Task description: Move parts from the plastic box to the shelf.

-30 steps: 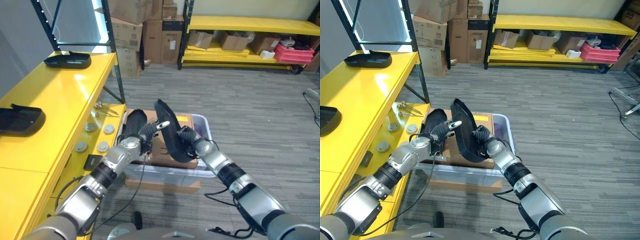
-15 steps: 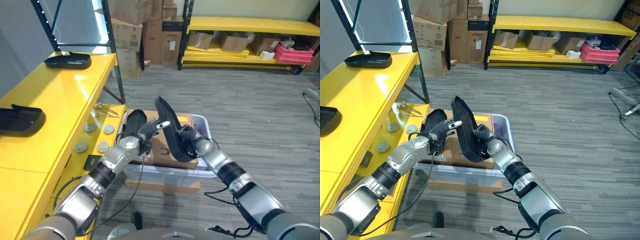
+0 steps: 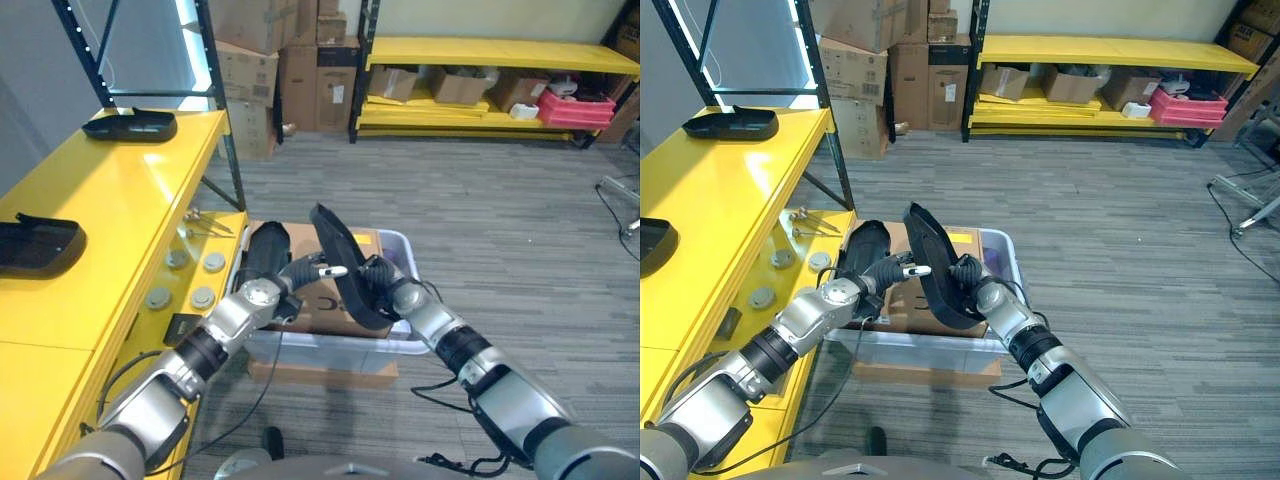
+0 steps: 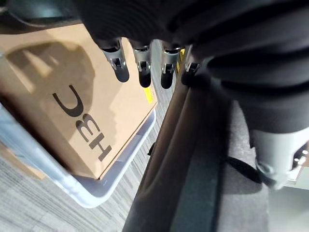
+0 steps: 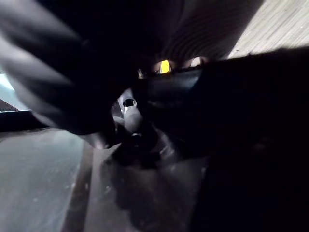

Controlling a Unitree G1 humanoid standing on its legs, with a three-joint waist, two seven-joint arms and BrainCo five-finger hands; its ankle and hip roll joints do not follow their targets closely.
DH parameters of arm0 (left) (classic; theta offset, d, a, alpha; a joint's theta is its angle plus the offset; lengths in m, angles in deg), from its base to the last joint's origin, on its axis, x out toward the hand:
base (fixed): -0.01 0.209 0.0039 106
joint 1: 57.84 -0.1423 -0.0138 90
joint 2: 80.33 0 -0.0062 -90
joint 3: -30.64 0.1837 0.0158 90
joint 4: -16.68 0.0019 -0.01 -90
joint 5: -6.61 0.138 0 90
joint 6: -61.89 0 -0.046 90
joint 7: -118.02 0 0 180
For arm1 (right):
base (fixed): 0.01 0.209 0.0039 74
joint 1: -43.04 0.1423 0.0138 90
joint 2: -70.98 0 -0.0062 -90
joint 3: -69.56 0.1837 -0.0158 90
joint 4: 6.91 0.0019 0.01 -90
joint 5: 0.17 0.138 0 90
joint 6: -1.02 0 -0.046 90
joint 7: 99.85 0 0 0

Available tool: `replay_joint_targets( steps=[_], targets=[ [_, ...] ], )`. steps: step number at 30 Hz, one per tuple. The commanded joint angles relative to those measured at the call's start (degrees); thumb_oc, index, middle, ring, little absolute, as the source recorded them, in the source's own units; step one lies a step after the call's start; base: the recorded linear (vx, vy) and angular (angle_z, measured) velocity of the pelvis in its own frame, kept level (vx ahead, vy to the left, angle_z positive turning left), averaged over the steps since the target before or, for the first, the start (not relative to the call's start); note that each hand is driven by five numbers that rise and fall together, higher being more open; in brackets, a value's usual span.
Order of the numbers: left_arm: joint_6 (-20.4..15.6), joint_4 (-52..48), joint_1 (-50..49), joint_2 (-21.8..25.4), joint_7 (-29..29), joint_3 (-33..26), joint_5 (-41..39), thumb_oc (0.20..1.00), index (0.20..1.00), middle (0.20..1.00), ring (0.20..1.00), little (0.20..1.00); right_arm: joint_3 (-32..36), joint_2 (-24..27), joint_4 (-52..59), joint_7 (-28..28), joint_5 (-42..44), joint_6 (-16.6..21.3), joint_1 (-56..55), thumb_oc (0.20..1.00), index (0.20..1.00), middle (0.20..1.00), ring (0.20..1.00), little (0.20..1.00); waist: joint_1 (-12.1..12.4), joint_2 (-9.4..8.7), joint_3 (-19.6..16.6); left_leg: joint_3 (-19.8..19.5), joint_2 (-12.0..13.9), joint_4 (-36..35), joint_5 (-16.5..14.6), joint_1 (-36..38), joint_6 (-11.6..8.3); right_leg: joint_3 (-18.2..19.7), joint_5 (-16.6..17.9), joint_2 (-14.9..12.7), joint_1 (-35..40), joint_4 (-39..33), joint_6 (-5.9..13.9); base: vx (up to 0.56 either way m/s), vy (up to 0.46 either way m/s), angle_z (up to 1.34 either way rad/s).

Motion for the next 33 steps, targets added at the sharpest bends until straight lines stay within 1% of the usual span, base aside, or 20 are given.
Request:
replay_joint_targets(
  steps=[1,7,16,19,23,25,26,27,28,29,31,33],
  targets=[
    [-5.5,-1.4,5.2,-7.1,1.6,3.6,-4.7,0.200,0.200,0.200,0.200,0.200,-2.6,-3.6,-0.1,-0.6,-1.8,2.8,4.9,0.200,0.200,0.200,0.200,0.200,1.9,-0.46,-2.4,0.8,1.3,1.9,-8.0,4.2,-1.25,0.3,8.5,-2.6,-7.0,-1.8,4.14,0.00,0.000,0.00],
    [-6.3,-0.5,3.9,-8.7,0.8,3.9,-5.2,0.200,0.200,0.200,0.200,0.200,-2.5,-4.3,-0.2,-1.1,-2.0,2.7,4.6,0.200,0.200,0.200,0.200,0.200,1.8,-0.66,-2.4,0.9,1.4,1.9,-7.9,4.3,-1.20,0.3,8.3,-2.4,-7.0,-1.6,4.01,0.00,0.000,0.00],
    [-7.2,2.2,3.3,-9.8,0.9,4.1,-5.0,0.200,0.200,0.200,0.200,0.200,-2.4,-4.7,-2.2,-1.3,-2.2,3.9,4.7,0.200,0.200,0.200,0.200,0.200,2.0,-0.82,-2.6,0.9,1.5,1.8,-8.0,4.5,-1.28,0.2,8.3,-2.4,-6.8,-1.8,3.99,0.00,0.000,0.00],
    [-8.1,2.8,2.8,-10.1,0.7,4.2,-5.4,0.200,0.200,0.200,0.200,0.200,-2.4,-4.7,-2.2,-2.2,-2.0,3.6,4.4,0.200,0.200,0.200,0.200,0.200,1.9,-0.86,-2.6,0.9,1.5,1.7,-7.9,4.7,-1.34,0.2,8.4,-2.5,-6.6,-1.9,4.03,0.00,0.000,0.00],
    [-10.0,2.7,2.7,-10.5,-2.9,2.8,-7.1,0.200,0.200,0.200,0.200,0.200,-1.5,-4.4,-3.0,-4.5,-1.1,1.9,4.2,0.200,0.200,0.200,0.200,0.200,1.9,-0.80,-2.7,0.8,1.5,1.4,-7.8,5.1,-1.41,0.2,8.5,-2.4,-6.4,-2.1,4.06,0.02,0.007,0.00],
    [-11.6,2.4,2.3,-10.0,-6.2,0.9,-8.6,0.200,0.200,0.200,0.200,0.200,-0.4,-2.9,-3.5,-5.0,-1.5,1.2,3.7,0.200,0.200,0.200,0.200,0.200,2.0,-0.78,-2.6,0.6,1.5,1.3,-7.7,5.1,-1.46,0.2,8.5,-2.4,-6.4,-1.9,4.08,0.07,0.022,0.00],
    [-13.1,2.3,1.7,-9.3,-7.8,-0.9,-10.3,0.831,0.831,0.831,0.831,0.831,0.4,-1.4,-3.6,-5.1,-1.8,0.9,3.1,0.200,0.200,0.200,0.200,0.200,2.1,-0.83,-2.5,0.5,1.5,1.4,-7.7,5.1,-1.50,0.1,8.5,-2.4,-6.3,-1.8,4.09,0.15,0.049,0.00],
    [-14.1,1.7,0.5,-8.1,-9.2,-3.8,-11.1,1.000,1.000,1.000,1.000,1.000,1.5,0.6,-3.2,-4.9,-2.3,0.5,1.9,0.200,0.200,0.200,0.200,0.200,2.3,-0.81,-2.4,0.2,1.5,1.6,-7.6,4.9,-1.52,-0.1,8.4,-2.4,-6.4,-1.5,4.06,0.18,0.069,0.00],
    [-14.9,0.3,-1.2,-6.3,-10.3,-6.6,-10.4,1.000,1.000,1.000,1.000,1.000,3.2,2.7,-2.0,-4.6,-3.1,0.2,0.1,0.200,0.200,0.200,0.200,0.200,2.6,-0.76,-2.1,-0.1,1.4,2.0,-7.7,4.3,-1.45,-0.2,8.3,-2.5,-6.7,-1.1,4.03,0.11,0.068,0.00],
    [-16.2,-1.5,-3.1,-3.9,-11.2,-9.8,-10.1,1.000,1.000,1.000,1.000,1.000,5.2,5.3,-0.6,-4.8,-3.6,-0.5,-1.1,0.200,0.200,0.200,0.200,0.200,3.3,-0.75,-1.1,-0.9,1.2,3.5,-7.8,2.2,-1.39,-0.4,8.0,-2.8,-8.2,-0.2,3.96,-0.05,0.063,0.01],
    [-17.6,-3.8,-3.8,-1.1,-10.1,-12.5,-9.3,1.000,1.000,1.000,1.000,1.000,6.8,7.9,-0.1,-6.1,-2.9,-1.1,0.1,0.200,0.200,0.200,0.200,0.200,4.4,-0.72,0.7,-1.9,0.9,6.0,-7.8,-2.8,-1.32,-0.7,7.7,-3.2,-11.6,1.0,3.82,-0.34,-0.002,0.03],
    [-19.7,-7.0,-3.5,4.1,-7.0,-15.3,-11.0,1.000,1.000,1.000,1.000,1.000,8.6,11.2,-2.2,-8.9,0.1,0.1,4.0,0.200,0.200,0.200,0.200,0.200,6.0,-1.46,4.7,-3.3,0.7,8.6,-7.6,-9.1,-1.22,-1.4,8.1,-3.1,-15.6,1.6,3.69,-0.50,-0.160,0.19]
  ],
)
